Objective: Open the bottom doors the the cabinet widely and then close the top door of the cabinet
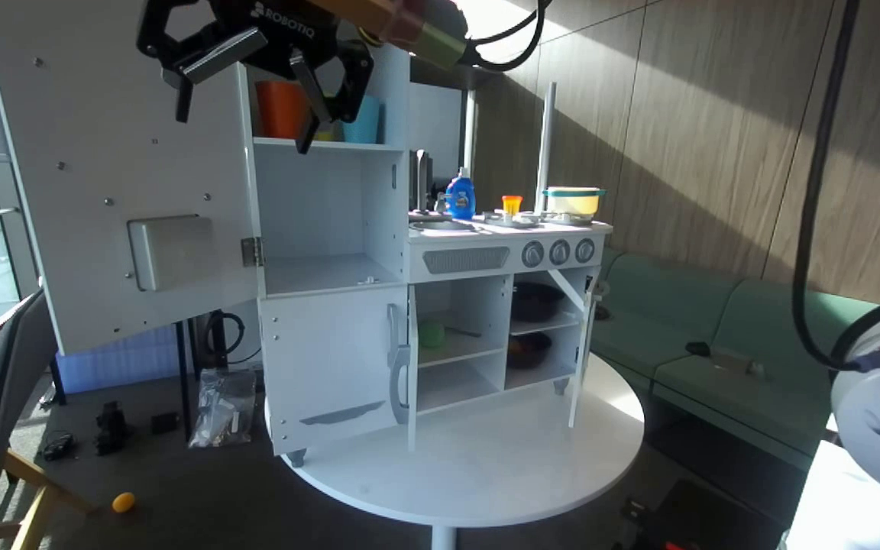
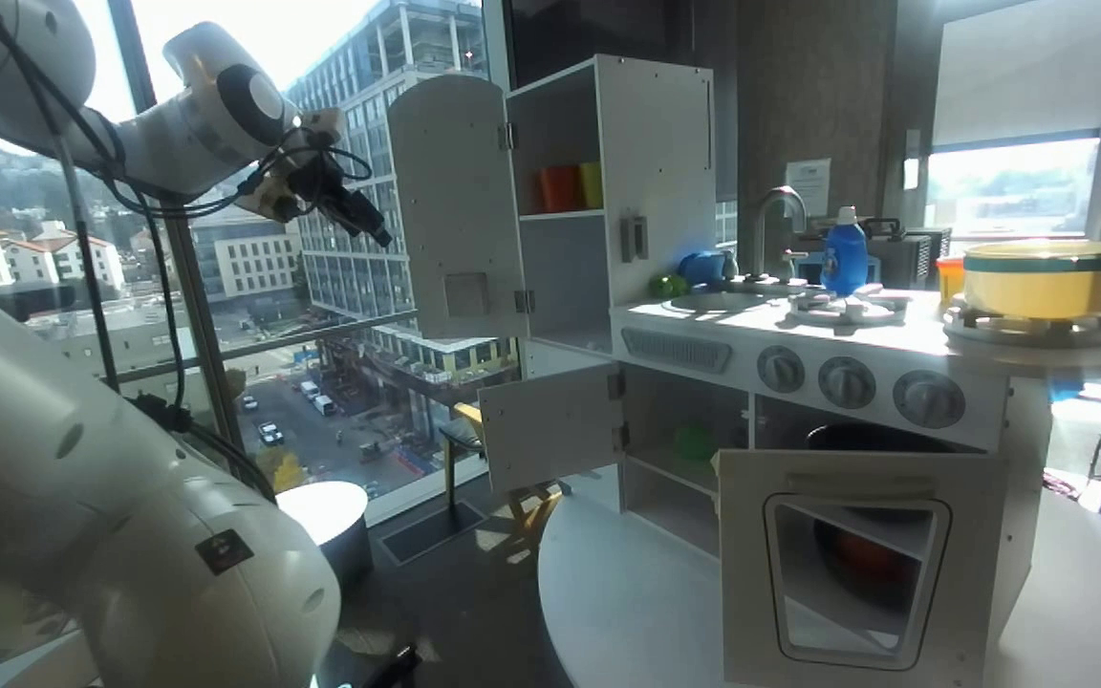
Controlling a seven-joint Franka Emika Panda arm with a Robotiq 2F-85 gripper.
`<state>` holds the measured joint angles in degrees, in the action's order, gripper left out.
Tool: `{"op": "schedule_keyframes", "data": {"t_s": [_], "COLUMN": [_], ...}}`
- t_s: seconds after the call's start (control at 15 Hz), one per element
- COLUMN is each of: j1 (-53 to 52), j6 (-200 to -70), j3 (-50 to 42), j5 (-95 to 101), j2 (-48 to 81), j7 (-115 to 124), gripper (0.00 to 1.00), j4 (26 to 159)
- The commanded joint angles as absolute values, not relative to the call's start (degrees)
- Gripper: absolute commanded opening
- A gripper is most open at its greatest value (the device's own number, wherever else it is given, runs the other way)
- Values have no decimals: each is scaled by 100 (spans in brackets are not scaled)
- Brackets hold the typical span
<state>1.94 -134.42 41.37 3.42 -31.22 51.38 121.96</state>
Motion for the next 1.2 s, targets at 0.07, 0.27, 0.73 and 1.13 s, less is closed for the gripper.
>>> {"op": "schedule_keyframes", "data": {"t_s": [0.07, 0.27, 0.73, 1.13], "j1": [525, 556, 264, 441], "j6": [-12960, -12834, -12883, -12896], "j3": [4517, 4759, 4576, 5218], "j5": [1078, 1562, 1629, 2461], "j2": [-2438, -2086, -2003, -1667], "j7": [5790, 6007, 5948, 6540], "gripper": [100, 100, 100, 100], "j4": [11022, 10571, 10679, 10216]}}
